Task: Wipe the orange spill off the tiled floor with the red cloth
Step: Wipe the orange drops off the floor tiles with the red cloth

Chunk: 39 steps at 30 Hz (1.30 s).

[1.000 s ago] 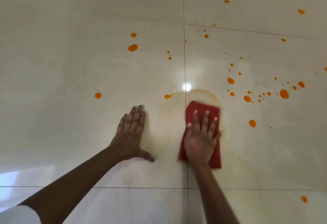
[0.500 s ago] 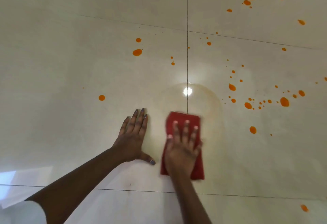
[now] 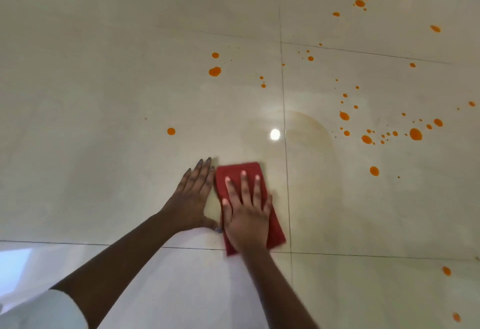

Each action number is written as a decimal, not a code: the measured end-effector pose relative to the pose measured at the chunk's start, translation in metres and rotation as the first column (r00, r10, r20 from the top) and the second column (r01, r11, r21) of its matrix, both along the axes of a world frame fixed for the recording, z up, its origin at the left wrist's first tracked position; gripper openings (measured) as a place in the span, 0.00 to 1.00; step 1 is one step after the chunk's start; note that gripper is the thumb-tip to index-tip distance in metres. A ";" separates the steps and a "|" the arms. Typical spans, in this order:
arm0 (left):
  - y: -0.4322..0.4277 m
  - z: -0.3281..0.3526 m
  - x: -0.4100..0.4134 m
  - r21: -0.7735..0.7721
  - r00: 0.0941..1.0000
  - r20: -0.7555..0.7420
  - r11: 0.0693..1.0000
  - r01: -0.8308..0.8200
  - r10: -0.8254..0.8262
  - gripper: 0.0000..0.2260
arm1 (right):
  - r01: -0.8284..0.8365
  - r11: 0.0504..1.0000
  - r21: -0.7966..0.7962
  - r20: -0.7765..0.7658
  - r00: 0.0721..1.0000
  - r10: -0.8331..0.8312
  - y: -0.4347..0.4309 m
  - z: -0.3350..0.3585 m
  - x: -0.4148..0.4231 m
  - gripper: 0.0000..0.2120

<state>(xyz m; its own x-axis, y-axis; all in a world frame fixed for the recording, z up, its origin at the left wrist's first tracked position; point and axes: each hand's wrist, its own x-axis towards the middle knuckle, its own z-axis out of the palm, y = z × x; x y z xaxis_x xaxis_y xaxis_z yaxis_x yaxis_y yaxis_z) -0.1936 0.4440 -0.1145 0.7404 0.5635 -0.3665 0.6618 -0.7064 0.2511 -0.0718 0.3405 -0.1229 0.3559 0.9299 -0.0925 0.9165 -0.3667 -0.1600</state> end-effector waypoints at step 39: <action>0.056 -0.011 -0.089 0.006 0.926 -0.029 0.927 -0.376 0.376 0.68 | -0.365 0.931 -0.013 -0.081 0.928 0.363 0.187 -0.010 -0.082 0.24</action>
